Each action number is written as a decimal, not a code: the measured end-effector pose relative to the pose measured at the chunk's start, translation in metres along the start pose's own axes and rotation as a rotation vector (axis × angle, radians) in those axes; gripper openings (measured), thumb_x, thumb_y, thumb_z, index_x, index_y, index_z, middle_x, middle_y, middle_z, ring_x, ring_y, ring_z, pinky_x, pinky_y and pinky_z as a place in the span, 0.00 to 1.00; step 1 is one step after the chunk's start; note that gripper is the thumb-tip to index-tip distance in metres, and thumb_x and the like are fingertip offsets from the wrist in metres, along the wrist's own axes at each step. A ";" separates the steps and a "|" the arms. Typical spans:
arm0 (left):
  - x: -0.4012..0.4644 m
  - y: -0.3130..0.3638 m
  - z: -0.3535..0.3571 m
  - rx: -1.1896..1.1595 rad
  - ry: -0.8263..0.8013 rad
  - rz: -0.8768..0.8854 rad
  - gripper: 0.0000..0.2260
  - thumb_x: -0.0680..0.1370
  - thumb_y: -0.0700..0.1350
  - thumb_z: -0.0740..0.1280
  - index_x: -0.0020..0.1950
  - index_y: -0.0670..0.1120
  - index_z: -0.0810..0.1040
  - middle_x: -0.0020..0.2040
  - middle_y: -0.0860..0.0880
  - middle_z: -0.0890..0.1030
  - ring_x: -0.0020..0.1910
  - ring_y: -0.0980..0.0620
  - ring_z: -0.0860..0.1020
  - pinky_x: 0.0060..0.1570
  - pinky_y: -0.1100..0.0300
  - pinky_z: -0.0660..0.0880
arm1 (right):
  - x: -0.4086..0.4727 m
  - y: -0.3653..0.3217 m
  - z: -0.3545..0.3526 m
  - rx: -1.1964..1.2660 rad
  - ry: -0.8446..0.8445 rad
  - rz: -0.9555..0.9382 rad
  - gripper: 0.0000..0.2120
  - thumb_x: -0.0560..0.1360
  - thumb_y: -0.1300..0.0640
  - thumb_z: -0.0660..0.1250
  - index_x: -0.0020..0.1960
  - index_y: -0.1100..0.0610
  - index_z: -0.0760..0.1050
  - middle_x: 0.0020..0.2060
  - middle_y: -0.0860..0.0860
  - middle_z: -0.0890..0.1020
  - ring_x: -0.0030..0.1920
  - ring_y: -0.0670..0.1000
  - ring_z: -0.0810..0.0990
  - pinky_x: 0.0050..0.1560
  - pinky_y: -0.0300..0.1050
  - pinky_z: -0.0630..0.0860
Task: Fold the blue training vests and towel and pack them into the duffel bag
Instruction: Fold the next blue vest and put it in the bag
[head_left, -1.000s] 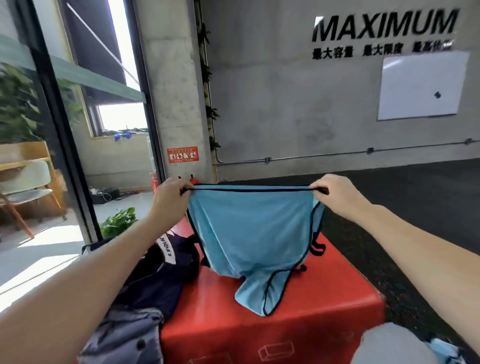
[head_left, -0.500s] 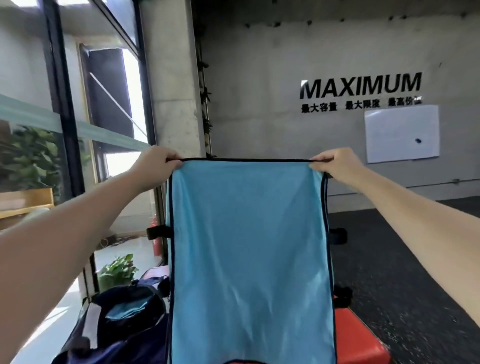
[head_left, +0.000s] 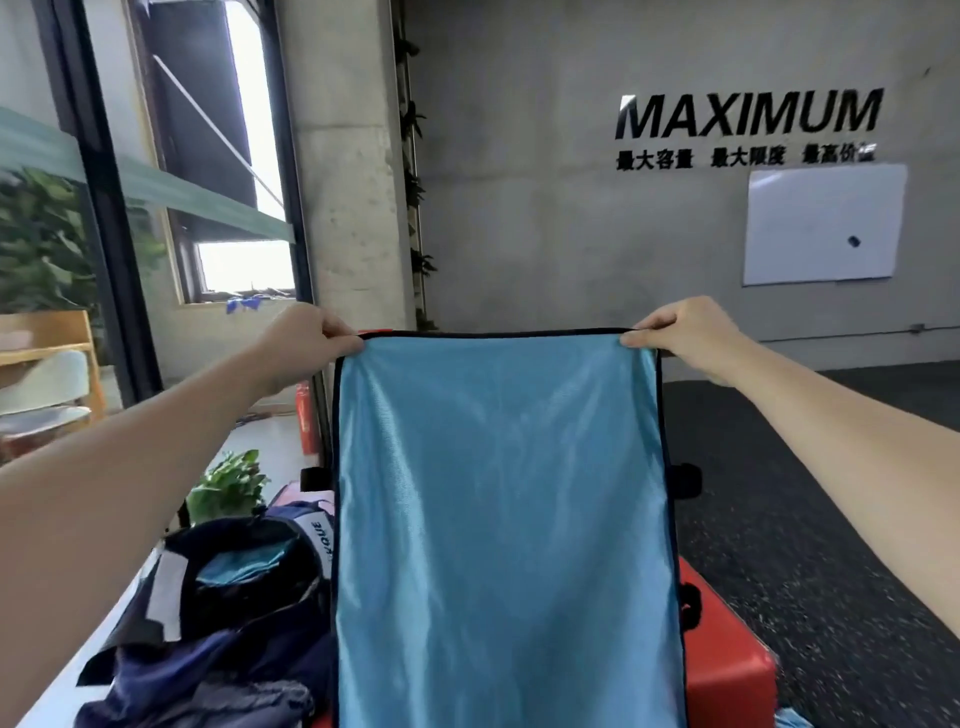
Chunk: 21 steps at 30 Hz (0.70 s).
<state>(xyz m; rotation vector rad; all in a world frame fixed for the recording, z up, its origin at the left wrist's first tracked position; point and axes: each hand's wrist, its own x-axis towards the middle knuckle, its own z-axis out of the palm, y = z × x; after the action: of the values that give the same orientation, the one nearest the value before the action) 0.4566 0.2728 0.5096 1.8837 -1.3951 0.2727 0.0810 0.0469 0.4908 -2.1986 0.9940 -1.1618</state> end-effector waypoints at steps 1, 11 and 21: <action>0.002 -0.008 0.012 -0.007 -0.025 -0.017 0.03 0.77 0.44 0.73 0.46 0.47 0.85 0.42 0.51 0.83 0.42 0.56 0.77 0.42 0.63 0.71 | 0.002 0.010 0.009 -0.002 -0.009 0.012 0.12 0.68 0.47 0.80 0.45 0.52 0.86 0.41 0.49 0.86 0.47 0.51 0.83 0.53 0.50 0.79; 0.013 -0.104 0.159 0.051 -0.150 -0.115 0.03 0.77 0.40 0.71 0.48 0.47 0.84 0.42 0.51 0.80 0.42 0.52 0.77 0.42 0.62 0.68 | 0.026 0.134 0.107 -0.187 -0.197 0.121 0.10 0.67 0.50 0.82 0.41 0.52 0.83 0.42 0.46 0.84 0.47 0.46 0.79 0.42 0.41 0.70; 0.040 -0.169 0.256 0.108 -0.250 -0.193 0.11 0.78 0.37 0.66 0.57 0.48 0.78 0.43 0.48 0.81 0.45 0.49 0.78 0.45 0.56 0.72 | 0.067 0.213 0.184 -0.390 -0.346 0.130 0.11 0.68 0.51 0.81 0.46 0.51 0.81 0.43 0.45 0.81 0.47 0.49 0.80 0.46 0.47 0.75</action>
<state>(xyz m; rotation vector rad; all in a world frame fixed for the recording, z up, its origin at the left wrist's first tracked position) 0.5558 0.0884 0.2815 2.1849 -1.3679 0.0168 0.1797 -0.1281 0.2824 -2.4723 1.2649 -0.5330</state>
